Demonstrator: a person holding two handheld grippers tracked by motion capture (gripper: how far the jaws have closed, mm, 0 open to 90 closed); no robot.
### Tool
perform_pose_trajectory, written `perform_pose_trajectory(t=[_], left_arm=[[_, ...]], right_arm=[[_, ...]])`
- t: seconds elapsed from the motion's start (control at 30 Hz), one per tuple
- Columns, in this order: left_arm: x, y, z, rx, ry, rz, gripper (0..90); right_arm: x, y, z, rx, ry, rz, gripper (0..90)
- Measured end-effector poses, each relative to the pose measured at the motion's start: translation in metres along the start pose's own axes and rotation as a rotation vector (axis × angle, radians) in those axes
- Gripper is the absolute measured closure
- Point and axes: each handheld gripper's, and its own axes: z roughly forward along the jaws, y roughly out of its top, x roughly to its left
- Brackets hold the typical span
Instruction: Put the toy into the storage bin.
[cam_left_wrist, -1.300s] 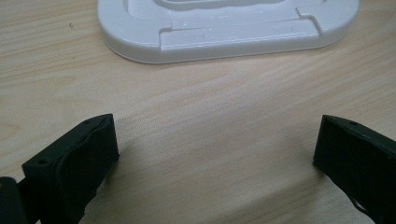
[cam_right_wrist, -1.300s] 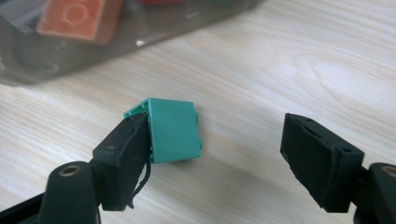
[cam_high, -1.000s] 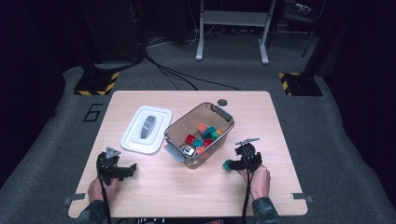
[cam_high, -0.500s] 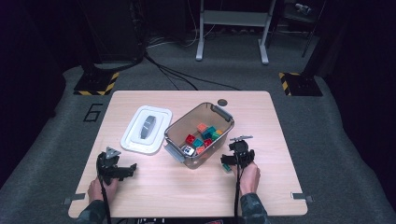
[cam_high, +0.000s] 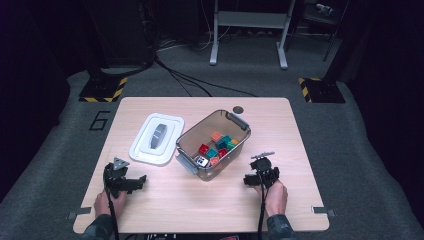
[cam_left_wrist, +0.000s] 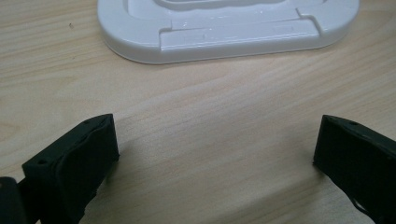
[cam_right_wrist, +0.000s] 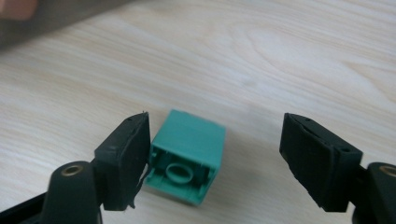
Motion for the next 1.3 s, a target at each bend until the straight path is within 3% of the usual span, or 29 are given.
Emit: perform_pose_trajectory(t=[0.13,0.27,0.43,0.6,0.83,1.3], left_arm=[[0.000,0.000,0.000,0.000,0.000,0.000,0.0],[0.000,0.000,0.000,0.000,0.000,0.000,0.0],[0.000,0.000,0.000,0.000,0.001,0.000,0.0],[0.000,0.000,0.000,0.000,0.000,0.000,0.0],[0.000,0.000,0.000,0.000,0.000,0.000,0.0],[0.000,0.000,0.000,-0.001,0.001,0.001,0.0]], right_arm=[[-0.009,-0.010,-0.005,-0.022,0.035,0.015,36.1],[-0.012,-0.014,-0.006,-0.041,0.074,-0.007,48.2],[-0.009,-0.014,-0.003,-0.023,0.089,-0.015,58.0],[-0.009,-0.013,-0.003,-0.021,0.115,-0.001,58.8],[-0.014,-0.003,-0.017,-0.067,0.151,0.029,58.9],[-0.021,0.034,-0.053,-0.167,0.192,-0.016,58.9]])
